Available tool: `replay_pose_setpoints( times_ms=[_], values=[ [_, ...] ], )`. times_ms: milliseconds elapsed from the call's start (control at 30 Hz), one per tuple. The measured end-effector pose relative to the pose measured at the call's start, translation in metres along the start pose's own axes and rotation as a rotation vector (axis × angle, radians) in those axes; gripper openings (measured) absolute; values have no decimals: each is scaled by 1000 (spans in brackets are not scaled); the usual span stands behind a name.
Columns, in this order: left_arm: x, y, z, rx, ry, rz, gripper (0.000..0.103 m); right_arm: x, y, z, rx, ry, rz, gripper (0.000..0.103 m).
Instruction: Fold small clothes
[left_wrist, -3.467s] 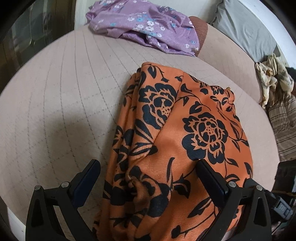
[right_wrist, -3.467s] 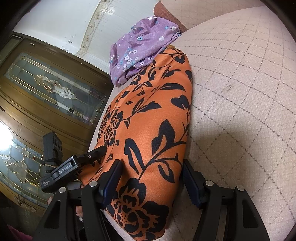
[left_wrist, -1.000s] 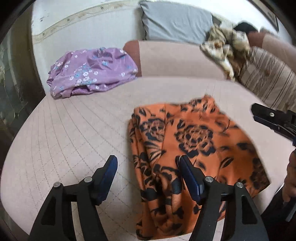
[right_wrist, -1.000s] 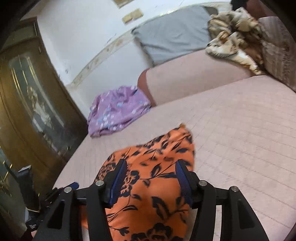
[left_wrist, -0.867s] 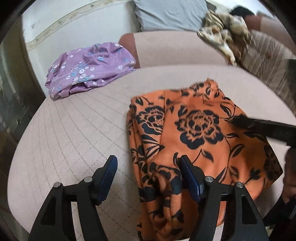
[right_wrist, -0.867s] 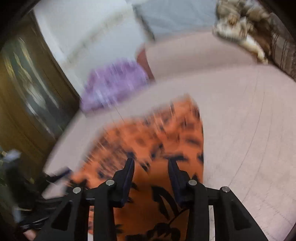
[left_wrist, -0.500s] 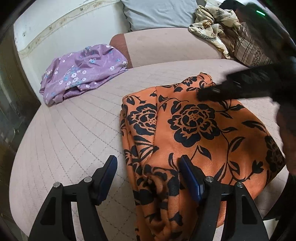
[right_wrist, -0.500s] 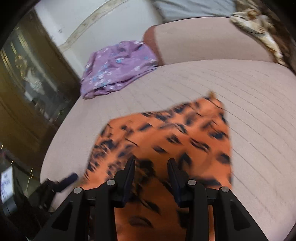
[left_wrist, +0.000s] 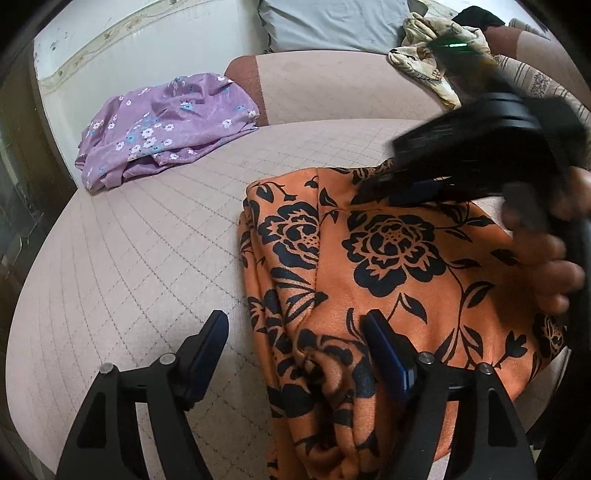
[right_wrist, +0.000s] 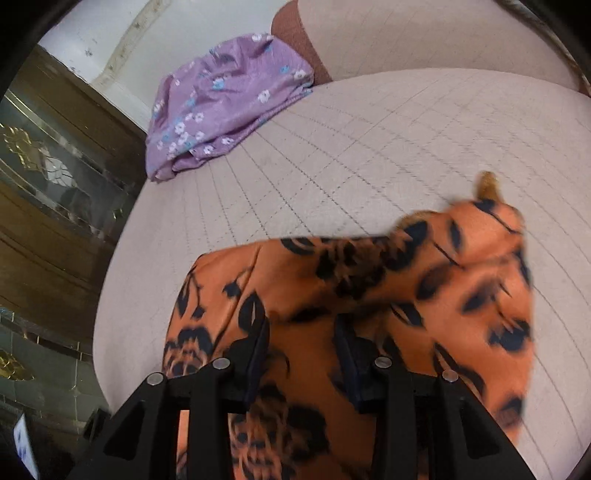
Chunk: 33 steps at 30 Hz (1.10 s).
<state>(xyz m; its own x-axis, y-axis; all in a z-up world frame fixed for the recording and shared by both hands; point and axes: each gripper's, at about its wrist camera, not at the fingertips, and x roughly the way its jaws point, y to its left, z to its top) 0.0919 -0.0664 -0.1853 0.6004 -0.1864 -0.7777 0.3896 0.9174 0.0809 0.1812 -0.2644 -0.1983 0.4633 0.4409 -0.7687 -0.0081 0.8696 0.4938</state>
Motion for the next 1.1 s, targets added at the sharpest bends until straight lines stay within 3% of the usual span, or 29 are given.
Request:
replay_pose_setpoints(
  times_ms=[267, 433, 533, 600, 800, 1100],
  values=[
    [-2, -4, -4, 4, -13, 32, 80, -84, -8, -58, 0, -74, 9, 46],
    [-3, -4, -9, -1, -10, 45, 85, -70, -15, -100, -4, -30, -30, 50],
    [-13, -6, -11, 17, -16, 68, 85, -82, -6, -102, -14, -52, -45, 50],
    [-22, -8, -11, 17, -9, 81, 85, -94, -3, -101, 4, -64, -8, 50],
    [-71, -14, -1, -6, -90, 134, 85, -150, 28, -121, -128, -253, -151, 55],
    [-144, -24, 30, 4, -241, 204, 92, -228, 58, -140, -208, -499, -229, 59]
  ],
)
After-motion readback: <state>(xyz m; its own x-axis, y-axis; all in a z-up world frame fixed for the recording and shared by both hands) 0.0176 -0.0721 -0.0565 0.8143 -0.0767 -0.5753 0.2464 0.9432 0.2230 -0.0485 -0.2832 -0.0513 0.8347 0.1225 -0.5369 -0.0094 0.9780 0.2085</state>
